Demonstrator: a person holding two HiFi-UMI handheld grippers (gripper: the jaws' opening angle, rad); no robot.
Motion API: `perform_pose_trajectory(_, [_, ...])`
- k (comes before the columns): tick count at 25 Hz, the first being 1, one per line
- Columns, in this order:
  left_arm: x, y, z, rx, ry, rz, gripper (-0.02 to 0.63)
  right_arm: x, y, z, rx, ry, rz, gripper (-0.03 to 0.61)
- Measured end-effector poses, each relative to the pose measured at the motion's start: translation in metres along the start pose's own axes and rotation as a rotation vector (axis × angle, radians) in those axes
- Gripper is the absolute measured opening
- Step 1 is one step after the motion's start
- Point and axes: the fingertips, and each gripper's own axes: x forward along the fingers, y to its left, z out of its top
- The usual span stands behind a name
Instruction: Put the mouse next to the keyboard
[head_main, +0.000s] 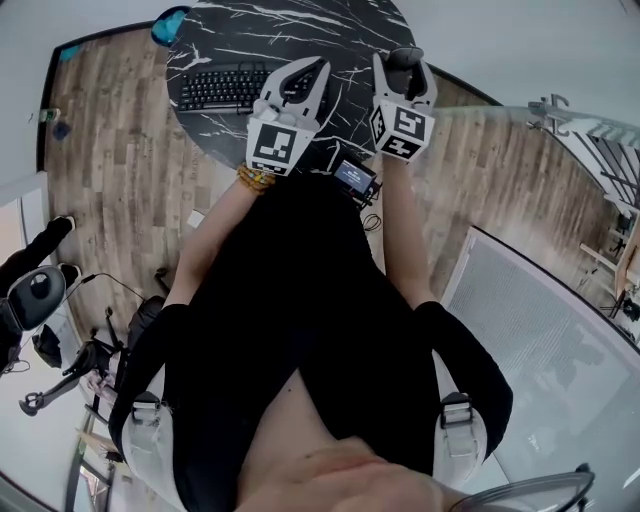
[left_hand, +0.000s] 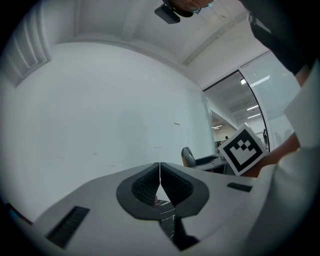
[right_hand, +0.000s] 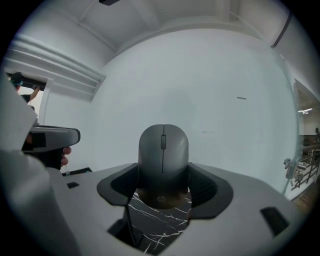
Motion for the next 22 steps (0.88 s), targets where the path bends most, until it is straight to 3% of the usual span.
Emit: perform_pose_trajectory(22, [0.016, 0.015, -0.032, -0.025, 0.074, 0.059, 0.017, 0.028, -0.004, -0.083, 0.095, 0.172, 0.055, 0.287])
